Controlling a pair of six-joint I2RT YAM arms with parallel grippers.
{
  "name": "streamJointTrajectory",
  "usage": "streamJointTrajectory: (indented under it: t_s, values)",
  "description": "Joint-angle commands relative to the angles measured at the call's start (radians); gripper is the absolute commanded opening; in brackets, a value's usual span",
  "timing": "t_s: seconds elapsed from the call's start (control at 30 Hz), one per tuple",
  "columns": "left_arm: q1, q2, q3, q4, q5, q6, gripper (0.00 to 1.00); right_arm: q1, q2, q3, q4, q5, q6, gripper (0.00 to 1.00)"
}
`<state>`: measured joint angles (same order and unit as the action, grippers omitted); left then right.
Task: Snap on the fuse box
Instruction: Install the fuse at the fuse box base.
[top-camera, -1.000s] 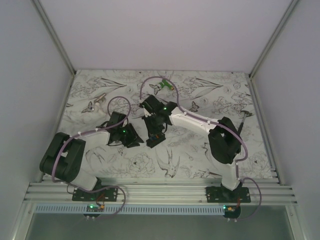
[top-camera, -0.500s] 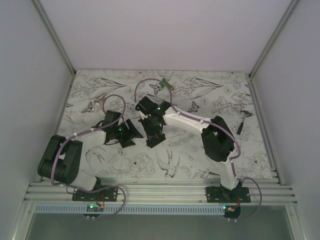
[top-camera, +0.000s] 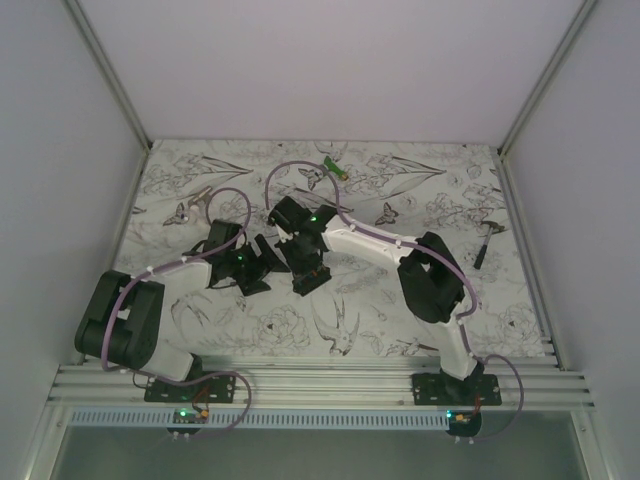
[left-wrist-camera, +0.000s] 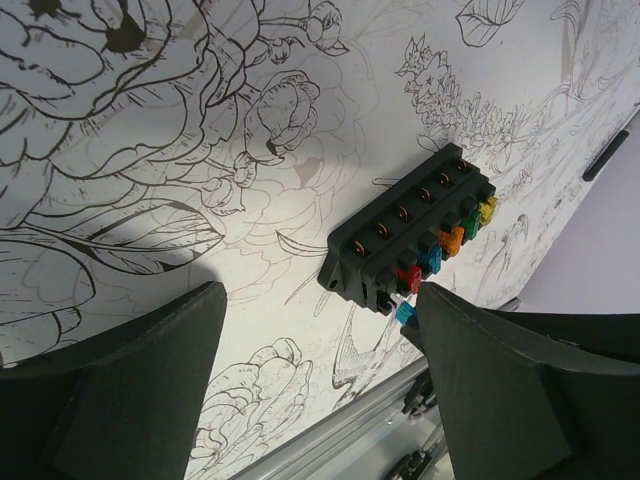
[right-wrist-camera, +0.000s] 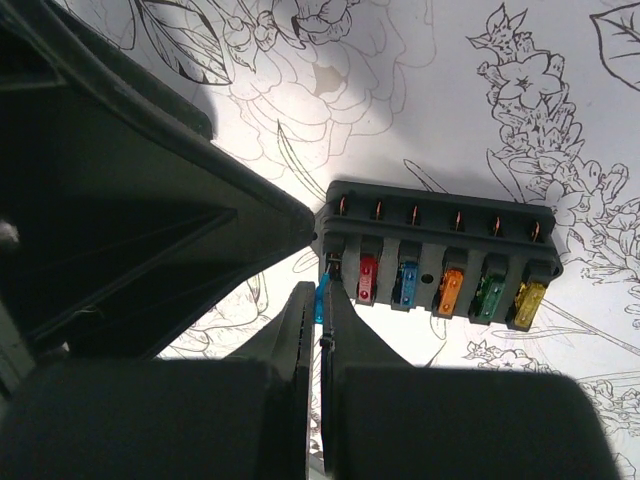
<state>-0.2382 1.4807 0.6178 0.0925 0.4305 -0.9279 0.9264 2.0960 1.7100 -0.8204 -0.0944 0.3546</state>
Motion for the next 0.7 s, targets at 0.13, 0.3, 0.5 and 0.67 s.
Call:
streamJointTrajectory:
  t_s: [0.13, 0.3, 0.5, 0.67]
  values:
    - [0.015, 0.030, -0.026, -0.096, -0.074, 0.034, 0.86, 0.012, 0.025, 0.039, -0.013, 0.027, -0.008, 0.00]
    - [0.015, 0.033, -0.024, -0.096, -0.072, 0.034, 0.87, 0.015, 0.032, 0.039, -0.014, 0.026, -0.010, 0.00]
    - [0.015, 0.035, -0.024, -0.098, -0.073, 0.034, 0.87, 0.015, 0.031, 0.042, -0.013, 0.022, -0.011, 0.00]
    - [0.016, 0.036, -0.025, -0.097, -0.071, 0.034, 0.88, 0.015, 0.016, 0.042, -0.014, 0.031, -0.010, 0.00]
